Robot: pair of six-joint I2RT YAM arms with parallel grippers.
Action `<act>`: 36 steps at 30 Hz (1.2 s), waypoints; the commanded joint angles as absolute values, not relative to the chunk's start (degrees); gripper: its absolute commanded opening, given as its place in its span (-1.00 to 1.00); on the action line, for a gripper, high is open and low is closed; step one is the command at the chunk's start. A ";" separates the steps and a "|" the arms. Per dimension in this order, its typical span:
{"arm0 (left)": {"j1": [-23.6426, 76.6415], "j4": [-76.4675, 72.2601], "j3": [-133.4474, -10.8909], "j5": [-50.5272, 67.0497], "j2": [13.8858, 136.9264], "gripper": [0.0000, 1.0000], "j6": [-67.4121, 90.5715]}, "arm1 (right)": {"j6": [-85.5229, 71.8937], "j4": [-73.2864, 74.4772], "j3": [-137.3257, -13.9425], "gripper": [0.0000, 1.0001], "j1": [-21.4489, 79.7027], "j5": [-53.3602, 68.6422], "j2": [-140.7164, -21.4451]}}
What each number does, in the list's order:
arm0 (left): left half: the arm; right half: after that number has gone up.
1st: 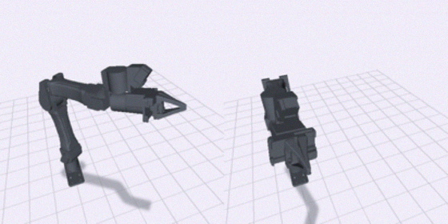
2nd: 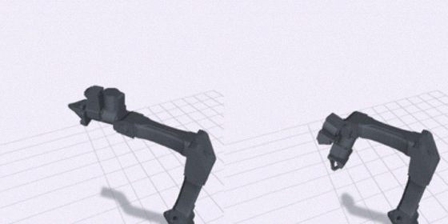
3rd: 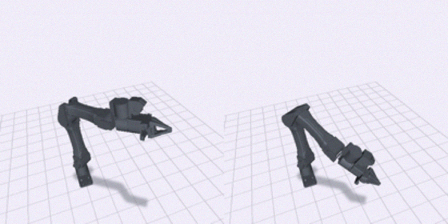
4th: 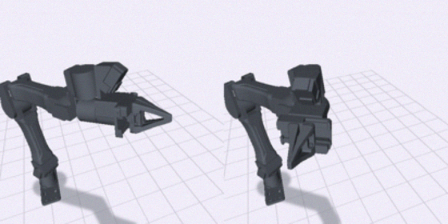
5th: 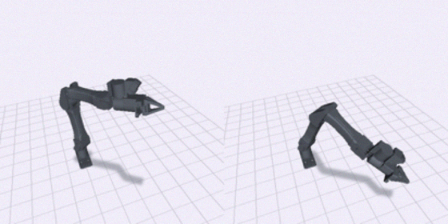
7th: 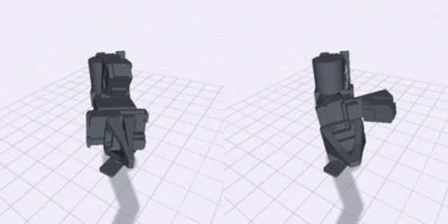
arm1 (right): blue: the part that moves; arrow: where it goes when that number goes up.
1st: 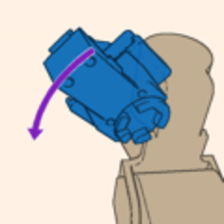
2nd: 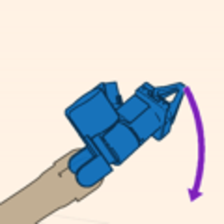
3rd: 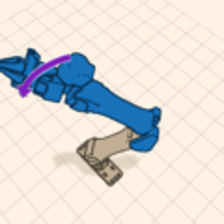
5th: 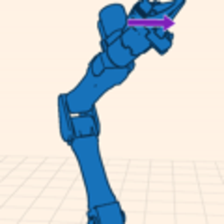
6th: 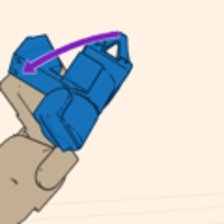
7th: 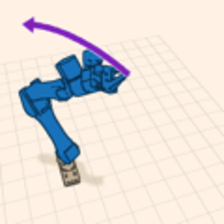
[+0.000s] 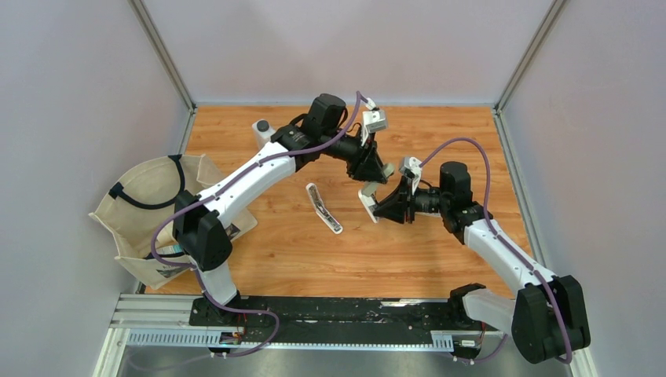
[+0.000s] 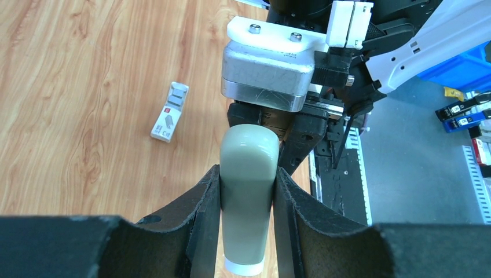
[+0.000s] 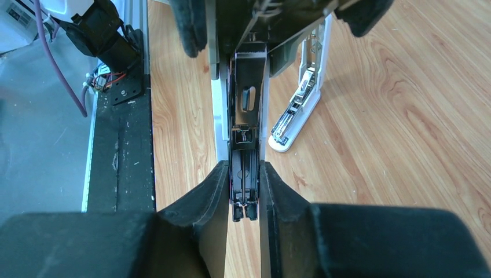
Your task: Load the staples into the stapler
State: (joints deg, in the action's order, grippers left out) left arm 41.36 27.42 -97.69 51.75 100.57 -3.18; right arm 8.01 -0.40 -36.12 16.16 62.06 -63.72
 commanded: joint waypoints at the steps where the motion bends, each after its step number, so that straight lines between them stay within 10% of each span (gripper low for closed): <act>1: 40.78 19.86 -101.34 55.28 95.98 -1.00 -0.35 | 5.36 -2.11 -34.98 -0.54 17.05 60.12 -63.81; 17: 42.62 19.51 -90.71 58.27 95.45 -1.00 -4.83 | 9.40 3.95 -38.76 0.04 16.96 59.50 -59.41; 36: 43.86 19.86 -90.79 61.70 95.89 -1.00 -5.01 | 8.35 6.77 -42.45 0.25 16.88 66.80 -61.52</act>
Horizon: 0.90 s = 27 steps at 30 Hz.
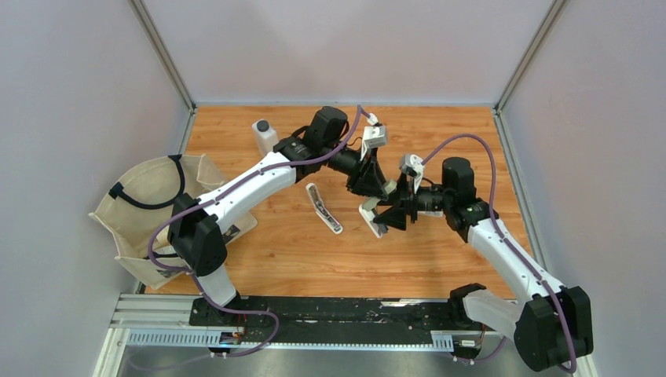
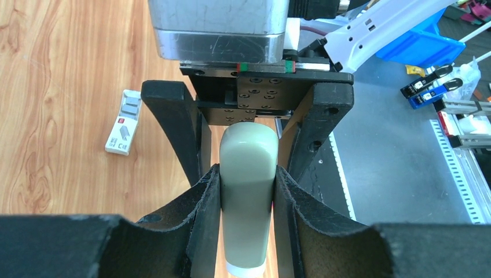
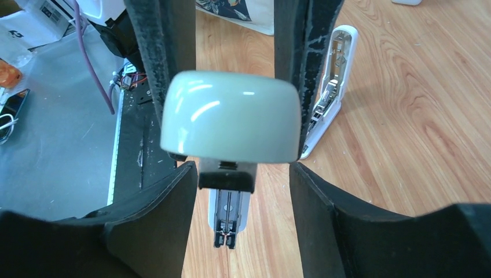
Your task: Load the staples into the stapler
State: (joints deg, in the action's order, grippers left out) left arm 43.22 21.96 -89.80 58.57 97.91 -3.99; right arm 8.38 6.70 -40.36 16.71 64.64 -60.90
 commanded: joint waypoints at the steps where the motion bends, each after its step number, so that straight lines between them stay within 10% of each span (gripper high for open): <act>1: 43.86 19.86 -90.79 61.87 95.89 -1.00 -4.84 | 8.35 6.77 -42.54 0.25 16.96 67.06 -61.87; 27: 44.12 19.16 -90.88 61.70 97.21 -1.00 -4.22 | 4.13 1.58 -41.84 -0.17 17.05 69.17 -63.54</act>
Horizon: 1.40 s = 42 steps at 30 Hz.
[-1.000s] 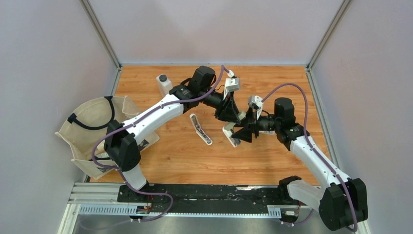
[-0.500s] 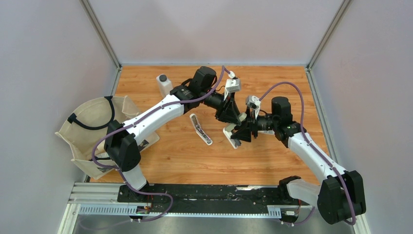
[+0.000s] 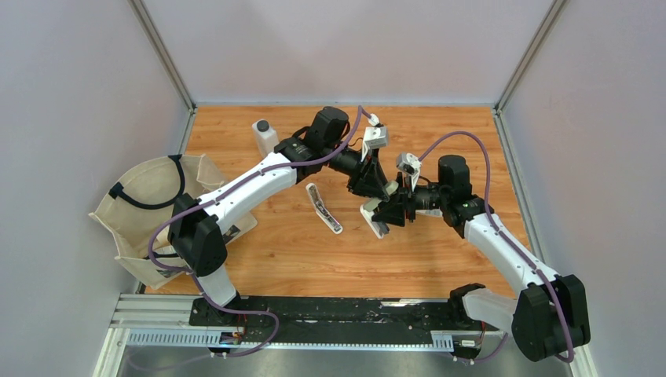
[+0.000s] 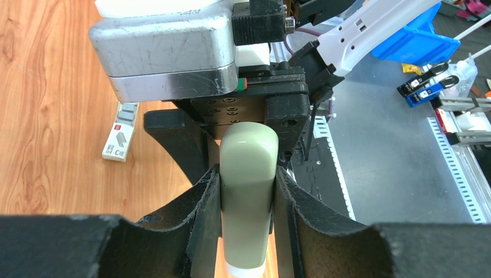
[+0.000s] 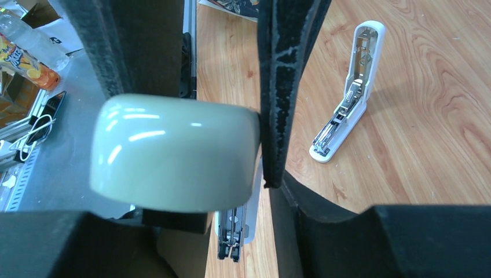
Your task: Load the staples into the stapler
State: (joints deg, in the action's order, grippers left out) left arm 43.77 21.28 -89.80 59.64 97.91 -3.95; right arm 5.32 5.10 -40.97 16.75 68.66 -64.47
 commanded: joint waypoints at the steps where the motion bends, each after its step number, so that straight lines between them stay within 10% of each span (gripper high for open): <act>1: 44.12 19.16 -90.88 61.61 97.29 -1.00 -4.13 | 3.96 1.41 -41.66 -0.21 17.14 69.00 -63.54; 19: 44.03 19.95 -91.32 60.38 97.65 -0.89 -4.30 | 5.01 1.67 -41.04 -0.55 17.23 68.12 -62.58; 42: 43.33 20.83 -90.70 58.71 97.12 0.18 -4.66 | 7.29 3.87 -41.22 -0.64 17.14 65.31 -62.49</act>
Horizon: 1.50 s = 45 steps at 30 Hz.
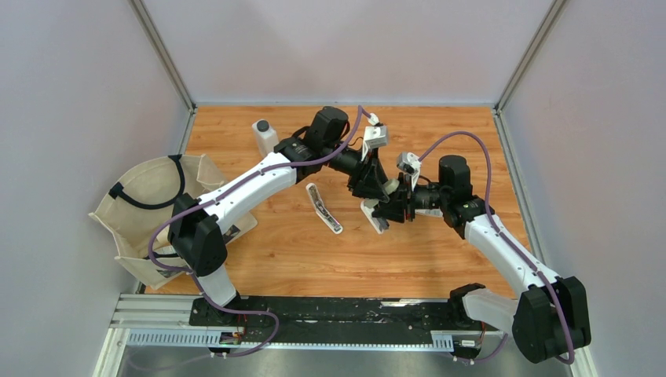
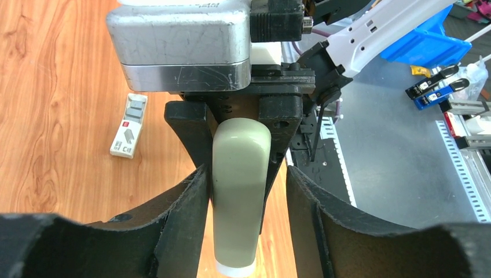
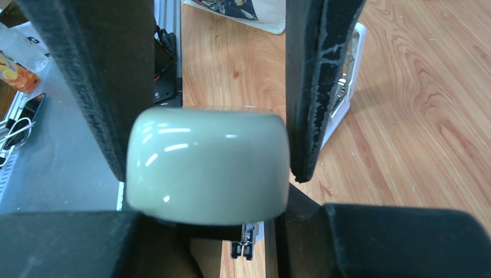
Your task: Load the staples into the stapler
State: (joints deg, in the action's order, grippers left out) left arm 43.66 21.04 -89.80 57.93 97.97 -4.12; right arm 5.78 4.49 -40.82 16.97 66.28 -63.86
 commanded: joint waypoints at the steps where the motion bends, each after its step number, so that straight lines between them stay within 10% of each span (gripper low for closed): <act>1: 43.24 20.83 -90.70 58.80 97.03 0.19 -4.66 | 7.38 3.95 -41.22 -0.65 17.14 65.04 -62.49; 8: 42.02 20.48 -89.74 57.92 95.72 0.57 -4.57 | 8.00 4.22 -41.31 -0.65 17.14 61.00 -62.58; 45: -6.15 45.96 -60.65 26.29 45.98 0.68 -17.66 | 2.99 13.44 -65.03 -0.66 31.37 9.93 -95.44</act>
